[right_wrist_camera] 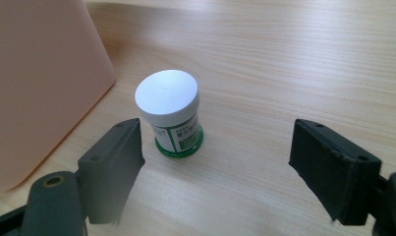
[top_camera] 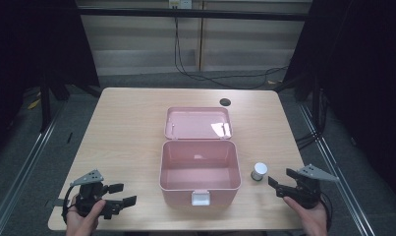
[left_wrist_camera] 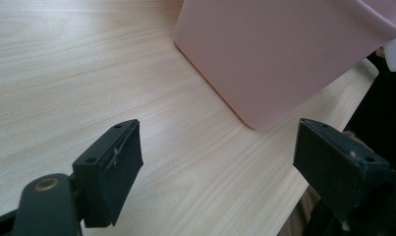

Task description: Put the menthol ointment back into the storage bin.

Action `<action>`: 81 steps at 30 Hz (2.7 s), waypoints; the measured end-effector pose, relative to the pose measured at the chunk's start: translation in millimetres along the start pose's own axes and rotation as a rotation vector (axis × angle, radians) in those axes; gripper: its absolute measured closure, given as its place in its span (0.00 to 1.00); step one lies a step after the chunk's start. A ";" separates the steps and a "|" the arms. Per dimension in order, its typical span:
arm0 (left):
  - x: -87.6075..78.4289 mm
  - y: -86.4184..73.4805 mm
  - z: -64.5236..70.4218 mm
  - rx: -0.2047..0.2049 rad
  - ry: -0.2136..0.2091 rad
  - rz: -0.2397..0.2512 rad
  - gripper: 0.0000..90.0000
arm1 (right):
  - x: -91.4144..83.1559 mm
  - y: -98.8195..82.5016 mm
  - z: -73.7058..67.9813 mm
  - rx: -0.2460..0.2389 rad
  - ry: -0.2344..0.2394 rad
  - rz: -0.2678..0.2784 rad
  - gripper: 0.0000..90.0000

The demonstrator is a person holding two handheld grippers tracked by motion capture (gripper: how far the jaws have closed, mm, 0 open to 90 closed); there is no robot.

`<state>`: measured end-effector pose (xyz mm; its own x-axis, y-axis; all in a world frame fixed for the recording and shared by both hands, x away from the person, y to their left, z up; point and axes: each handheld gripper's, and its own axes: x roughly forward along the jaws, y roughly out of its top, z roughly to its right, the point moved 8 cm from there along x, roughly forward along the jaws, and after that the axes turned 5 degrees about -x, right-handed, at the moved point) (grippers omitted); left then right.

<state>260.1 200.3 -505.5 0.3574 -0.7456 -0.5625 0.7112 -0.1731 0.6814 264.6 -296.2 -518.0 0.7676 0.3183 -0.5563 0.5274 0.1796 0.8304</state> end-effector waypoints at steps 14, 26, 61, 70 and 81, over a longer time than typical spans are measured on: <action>0.3 -1.2 0.0 0.003 -0.002 -0.008 0.20 | -8.3 4.4 -6.7 0.010 0.077 0.028 0.23; -0.8 -1.7 0.7 0.005 -0.001 -0.009 0.20 | -10.7 10.8 -15.5 -0.059 0.078 -0.047 0.41; 0.6 -2.7 0.2 0.008 -0.001 -0.021 0.20 | 6.2 62.8 -28.8 -0.112 0.220 -0.177 0.39; -0.1 -2.3 1.3 0.008 -0.004 -0.015 0.20 | 14.0 65.5 -33.1 -0.116 0.269 -0.274 0.36; 0.0 -2.3 1.1 0.008 -0.004 -0.017 0.20 | 20.1 71.1 -36.3 -0.151 0.305 -0.368 0.31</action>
<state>257.8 199.9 -506.6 0.3427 -0.7450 -0.5723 0.7124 -0.1910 0.6752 304.3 -243.3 -468.9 0.3873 0.4625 -0.7975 0.6669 0.4568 0.5888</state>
